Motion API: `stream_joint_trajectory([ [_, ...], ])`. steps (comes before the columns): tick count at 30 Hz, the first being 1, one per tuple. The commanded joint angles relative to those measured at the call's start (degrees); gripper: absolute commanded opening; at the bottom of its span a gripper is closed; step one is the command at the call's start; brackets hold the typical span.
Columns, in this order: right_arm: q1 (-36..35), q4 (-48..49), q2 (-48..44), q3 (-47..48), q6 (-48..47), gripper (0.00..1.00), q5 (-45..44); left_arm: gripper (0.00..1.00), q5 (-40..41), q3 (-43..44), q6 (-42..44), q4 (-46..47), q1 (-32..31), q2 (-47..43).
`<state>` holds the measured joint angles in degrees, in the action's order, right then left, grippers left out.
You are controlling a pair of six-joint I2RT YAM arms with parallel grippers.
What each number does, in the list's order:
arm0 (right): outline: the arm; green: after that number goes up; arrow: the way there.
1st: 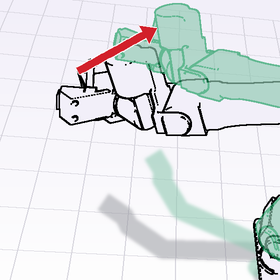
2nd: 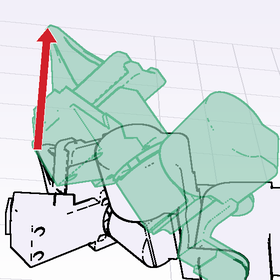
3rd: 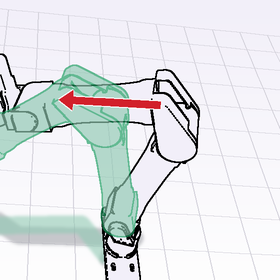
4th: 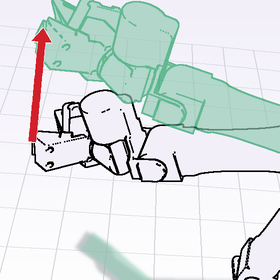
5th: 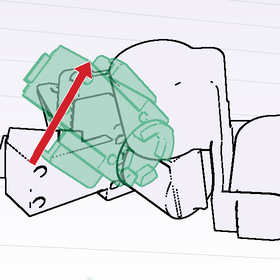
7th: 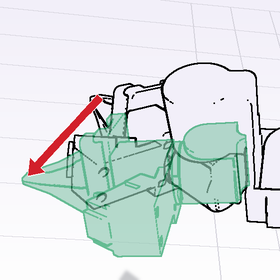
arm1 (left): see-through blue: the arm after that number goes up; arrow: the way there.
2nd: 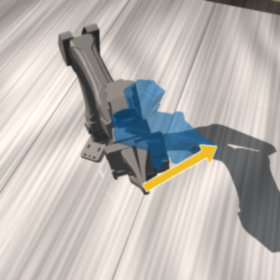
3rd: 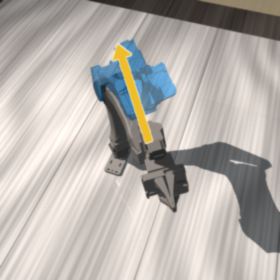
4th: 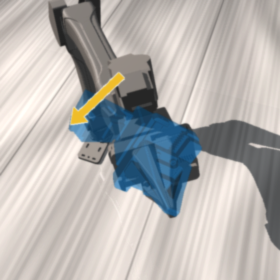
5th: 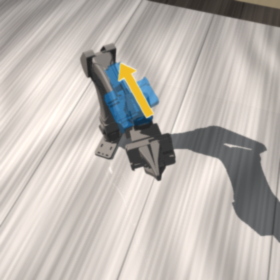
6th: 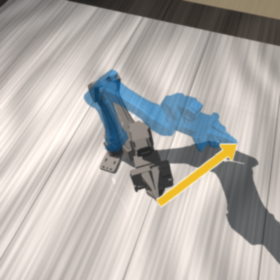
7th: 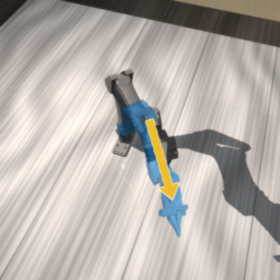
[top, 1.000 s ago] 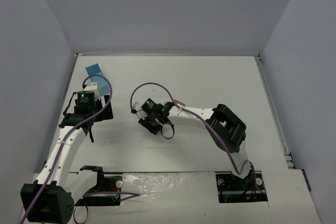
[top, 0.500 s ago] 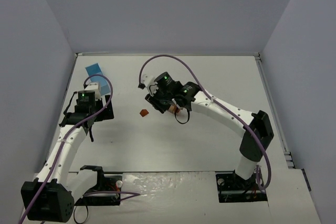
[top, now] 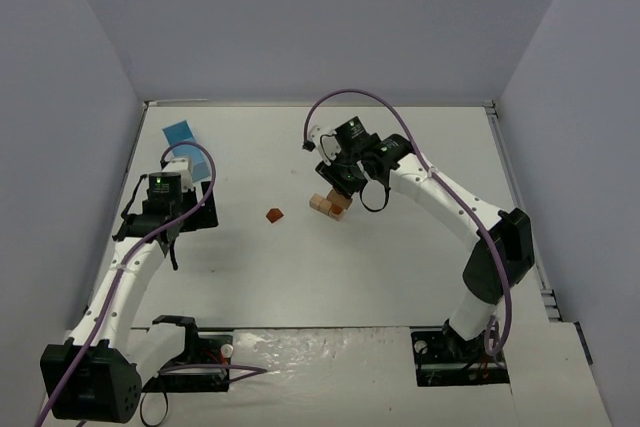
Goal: Build the wood block tower
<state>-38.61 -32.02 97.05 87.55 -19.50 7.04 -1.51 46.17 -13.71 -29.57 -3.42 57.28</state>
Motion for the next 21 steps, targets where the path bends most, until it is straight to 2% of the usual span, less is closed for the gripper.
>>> stream_joint_trajectory([
  [1, 0.5, -0.6, 1.3, 1.7, -1.2, 0.0, 1.1, 0.83, -0.5, 1.1, 0.8, 2.8, 0.3, 0.1],
  [21, 0.0, -0.4, 3.9, 1.5, -1.2, 0.03, -0.9, 0.83, -0.7, 1.2, 1.0, 2.9, 0.3, 0.3],
])
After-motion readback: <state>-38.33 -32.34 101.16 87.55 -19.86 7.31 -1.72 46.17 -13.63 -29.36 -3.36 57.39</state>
